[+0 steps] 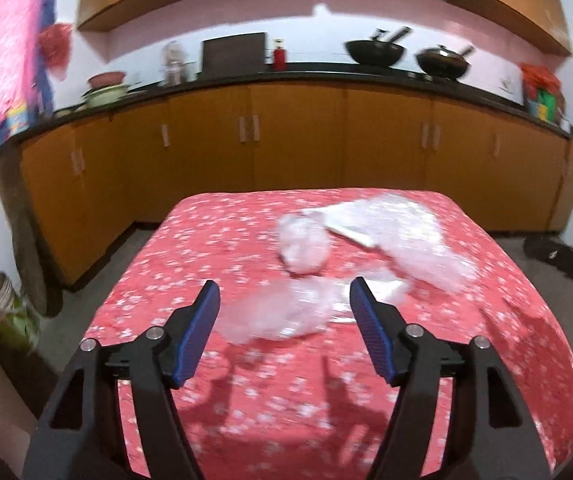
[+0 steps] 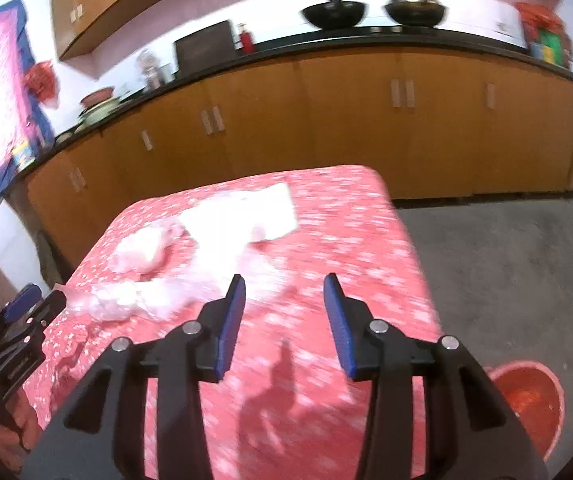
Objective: Collect trash
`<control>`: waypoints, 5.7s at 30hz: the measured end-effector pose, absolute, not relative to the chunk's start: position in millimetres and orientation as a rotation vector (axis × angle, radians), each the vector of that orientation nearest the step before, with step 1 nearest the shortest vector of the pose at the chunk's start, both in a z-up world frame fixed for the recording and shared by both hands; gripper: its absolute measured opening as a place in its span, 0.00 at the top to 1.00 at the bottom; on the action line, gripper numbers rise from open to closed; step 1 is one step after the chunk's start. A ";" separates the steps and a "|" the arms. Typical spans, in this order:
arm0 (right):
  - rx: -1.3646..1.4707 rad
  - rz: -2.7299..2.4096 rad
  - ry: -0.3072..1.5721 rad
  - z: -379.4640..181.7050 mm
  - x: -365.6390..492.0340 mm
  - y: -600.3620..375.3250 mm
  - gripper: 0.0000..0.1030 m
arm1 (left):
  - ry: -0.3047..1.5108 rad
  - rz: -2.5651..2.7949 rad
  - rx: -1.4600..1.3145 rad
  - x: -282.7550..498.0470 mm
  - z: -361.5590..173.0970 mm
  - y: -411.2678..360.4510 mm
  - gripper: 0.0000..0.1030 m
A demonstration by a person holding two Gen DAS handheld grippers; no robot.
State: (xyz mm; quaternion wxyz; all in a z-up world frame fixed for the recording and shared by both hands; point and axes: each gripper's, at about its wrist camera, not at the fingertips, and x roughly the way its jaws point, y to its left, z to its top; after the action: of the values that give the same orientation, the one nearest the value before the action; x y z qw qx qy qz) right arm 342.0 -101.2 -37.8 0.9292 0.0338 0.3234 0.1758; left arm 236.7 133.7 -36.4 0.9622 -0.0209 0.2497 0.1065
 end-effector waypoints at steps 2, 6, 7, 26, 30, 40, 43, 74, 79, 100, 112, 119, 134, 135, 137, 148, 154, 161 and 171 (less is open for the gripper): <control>0.050 0.364 0.680 -43.6 355.7 -79.9 0.58 | 0.501 0.222 -0.058 241.5 -37.7 146.0 0.30; 0.032 0.352 0.720 -53.7 382.3 -51.1 0.57 | 0.500 0.212 -0.069 246.8 -42.6 160.4 0.24; 0.033 0.348 0.732 -56.5 387.5 -45.9 0.57 | 0.502 0.197 -0.073 249.3 -43.5 162.1 0.23; -0.021 0.342 0.767 -74.8 382.5 -42.6 0.93 | 0.657 0.132 -0.025 291.4 -67.2 160.0 0.43; -0.014 0.341 0.769 -72.2 376.6 -47.7 0.93 | 0.710 0.125 -0.038 297.6 -73.6 161.2 0.45; 0.001 0.329 0.728 -51.4 363.1 -63.9 0.93 | 0.723 0.115 -0.050 296.2 -75.7 161.4 0.96; 0.009 0.325 0.706 -41.2 358.0 -70.8 0.93 | 0.692 0.107 -0.071 284.9 -69.0 163.7 0.96; 0.077 0.249 0.537 29.8 272.5 -161.2 0.93 | 0.469 0.022 -0.030 239.2 25.7 88.3 0.97; 0.084 0.218 0.497 38.6 249.3 -185.4 0.93 | 0.452 -0.009 -0.021 234.4 32.1 62.0 0.96; 0.192 0.015 0.448 22.2 189.8 -331.3 0.94 | 0.448 -0.200 0.064 229.5 33.1 -82.9 0.97; 0.259 -0.116 0.498 -17.3 174.4 -415.4 0.94 | 0.515 -0.325 0.120 228.8 0.6 -178.4 0.97; 0.293 -0.169 0.537 -44.6 167.9 -448.9 0.94 | 0.566 -0.362 0.153 229.5 -22.9 -221.3 0.97; 0.360 -0.222 0.685 -115.9 180.9 -482.1 0.94 | 0.725 -0.367 0.199 243.2 -88.6 -276.9 0.96; 0.361 -0.222 0.692 -118.8 182.8 -481.9 0.94 | 0.731 -0.365 0.202 244.2 -91.7 -278.8 0.96; 0.368 -0.223 0.709 -126.0 186.6 -484.1 0.94 | 0.744 -0.363 0.210 246.5 -97.5 -281.7 0.96; 0.402 -0.218 0.838 -178.7 203.2 -489.0 0.93 | 0.811 -0.363 0.292 257.4 -133.4 -307.7 0.96; 0.401 -0.204 0.867 -192.7 215.5 -484.2 0.92 | 0.821 -0.371 0.322 260.6 -143.9 -318.7 0.96; 0.391 -0.214 0.877 -202.0 223.2 -486.6 0.83 | 0.840 -0.380 0.316 266.6 -152.0 -326.6 0.91; 0.401 -0.243 0.874 -203.6 214.6 -494.0 0.78 | 0.841 -0.388 0.242 267.8 -144.8 -315.6 0.74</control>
State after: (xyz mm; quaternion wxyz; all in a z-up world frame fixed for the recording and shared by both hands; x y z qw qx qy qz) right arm 214.6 -494.0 -203.6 0.8795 0.1923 0.4194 -0.1164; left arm 267.8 -315.6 -144.8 0.8875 0.1166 0.4048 -0.1869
